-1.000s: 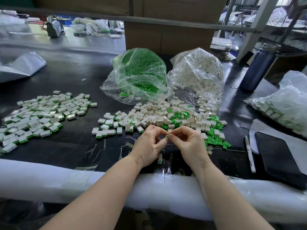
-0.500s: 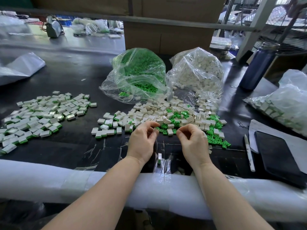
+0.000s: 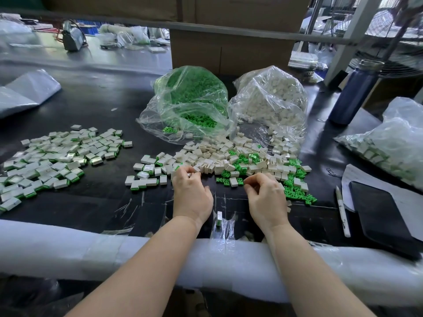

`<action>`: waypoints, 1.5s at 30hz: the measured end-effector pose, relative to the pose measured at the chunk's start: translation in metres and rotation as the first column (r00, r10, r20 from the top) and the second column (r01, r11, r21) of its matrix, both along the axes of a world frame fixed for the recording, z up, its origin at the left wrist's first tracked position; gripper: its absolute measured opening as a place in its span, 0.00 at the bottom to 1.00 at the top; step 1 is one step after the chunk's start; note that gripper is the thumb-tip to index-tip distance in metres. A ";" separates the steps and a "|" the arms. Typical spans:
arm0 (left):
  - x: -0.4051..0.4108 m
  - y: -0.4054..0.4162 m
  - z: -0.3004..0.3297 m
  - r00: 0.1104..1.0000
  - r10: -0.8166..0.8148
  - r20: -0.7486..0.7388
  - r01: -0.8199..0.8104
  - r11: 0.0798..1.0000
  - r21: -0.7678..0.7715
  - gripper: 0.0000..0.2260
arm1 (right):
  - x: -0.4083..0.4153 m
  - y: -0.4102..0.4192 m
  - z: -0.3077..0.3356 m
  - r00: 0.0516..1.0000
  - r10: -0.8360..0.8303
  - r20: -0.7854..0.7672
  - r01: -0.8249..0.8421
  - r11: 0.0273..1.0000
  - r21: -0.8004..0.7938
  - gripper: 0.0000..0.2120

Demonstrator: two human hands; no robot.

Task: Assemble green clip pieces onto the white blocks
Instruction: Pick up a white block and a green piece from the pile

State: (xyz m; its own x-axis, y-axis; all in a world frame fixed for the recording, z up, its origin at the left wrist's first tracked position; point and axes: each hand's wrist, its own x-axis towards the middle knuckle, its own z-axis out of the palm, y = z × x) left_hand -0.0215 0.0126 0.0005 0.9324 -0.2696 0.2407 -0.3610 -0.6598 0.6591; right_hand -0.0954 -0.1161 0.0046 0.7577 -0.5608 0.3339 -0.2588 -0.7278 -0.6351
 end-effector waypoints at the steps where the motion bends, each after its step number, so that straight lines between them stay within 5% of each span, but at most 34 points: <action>1: -0.001 0.000 0.001 1.000 0.002 -0.004 -0.002 1.000 0.009 0.17 | 0.000 0.000 0.000 1.000 -0.001 -0.002 0.001 1.000 -0.009 0.04; 15: -0.003 -0.001 0.004 0.999 0.037 -0.034 -0.032 0.989 0.143 0.17 | 0.005 0.002 -0.005 0.969 0.087 -0.230 -0.121 0.983 -0.141 0.18; 24: -0.006 0.001 0.002 0.983 -0.158 0.097 0.148 0.983 0.107 0.14 | 0.001 0.009 -0.001 0.976 0.160 -0.146 -0.185 0.966 -0.180 0.11; 33: -0.006 -0.001 0.001 0.956 -0.294 0.002 0.288 0.936 0.200 0.15 | -0.001 0.012 0.001 0.977 0.189 -0.104 -0.201 0.972 -0.124 0.05; 45: -0.009 0.004 0.011 0.941 -0.326 -0.090 0.319 0.944 -0.086 0.05 | -0.004 0.014 0.006 0.978 0.204 -0.036 -0.205 0.978 -0.027 0.04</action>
State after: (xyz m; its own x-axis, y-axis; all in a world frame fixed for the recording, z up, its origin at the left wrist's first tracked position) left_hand -0.0301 0.0169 0.0114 0.8188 -0.5459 0.1778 -0.4754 -0.4709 0.7432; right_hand -0.0989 -0.1019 0.0101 0.8661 -0.3826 0.3218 -0.1224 -0.7864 -0.6055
